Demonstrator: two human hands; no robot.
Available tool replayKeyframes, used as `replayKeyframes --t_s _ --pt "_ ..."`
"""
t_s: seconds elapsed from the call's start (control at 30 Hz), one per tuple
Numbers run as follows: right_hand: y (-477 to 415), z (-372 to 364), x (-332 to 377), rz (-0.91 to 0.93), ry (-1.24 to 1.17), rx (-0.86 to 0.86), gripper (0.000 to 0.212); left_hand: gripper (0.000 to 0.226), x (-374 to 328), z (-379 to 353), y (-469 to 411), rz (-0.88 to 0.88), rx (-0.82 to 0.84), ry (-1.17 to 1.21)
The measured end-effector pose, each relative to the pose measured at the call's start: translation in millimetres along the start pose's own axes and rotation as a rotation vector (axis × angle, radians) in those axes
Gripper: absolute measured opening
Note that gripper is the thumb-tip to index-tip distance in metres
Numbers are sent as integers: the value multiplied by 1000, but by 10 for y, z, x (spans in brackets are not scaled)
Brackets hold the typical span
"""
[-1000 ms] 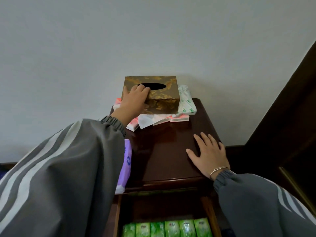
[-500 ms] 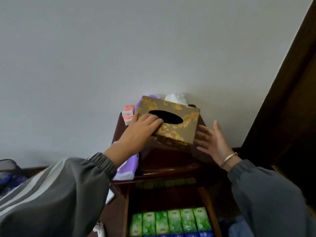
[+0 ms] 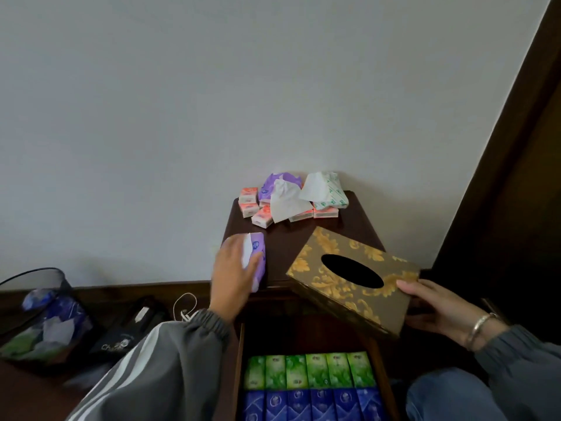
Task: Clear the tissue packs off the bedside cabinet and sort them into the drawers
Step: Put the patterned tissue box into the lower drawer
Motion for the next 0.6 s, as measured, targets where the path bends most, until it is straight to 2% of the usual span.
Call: replayKeyframes --t_s 0.07,0.1,0.13,0.2,0.3,0.37,0.5,0.6 --pt "133 119 -94 -18 9 -13 67 56 708 -65 92 475 64 -12" --pt "189 162 -145 -34 14 -18 67 58 922 -189 184 647 167 -5" --pt "235 191 -205 -56 14 -21 67 58 1046 -334 265 743 274 8" --pt "320 195 -322 -104 17 -22 71 51 1105 -512 311 778 385 27" --pt "416 153 -443 -163 12 -32 76 31 1212 -521 271 787 358 41" --pt "465 67 -490 -194 -11 -19 75 27 1328 -517 318 827 356 112" --pt "544 -205 -615 -283 1 34 70 4 1519 -369 543 885 182 434" --pt "593 -436 -850 -415 52 81 75 6 1833 -203 764 922 87 624"
Point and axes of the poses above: each hand's wrist, its own y-axis away from the middle knuckle, its own z-axis out of the back of the hand, x = y × z, the point moved 10 cm from there along -y, towards the middle knuckle, and after that the axes turned 11 degrees about -y, right-handed, at the moved point
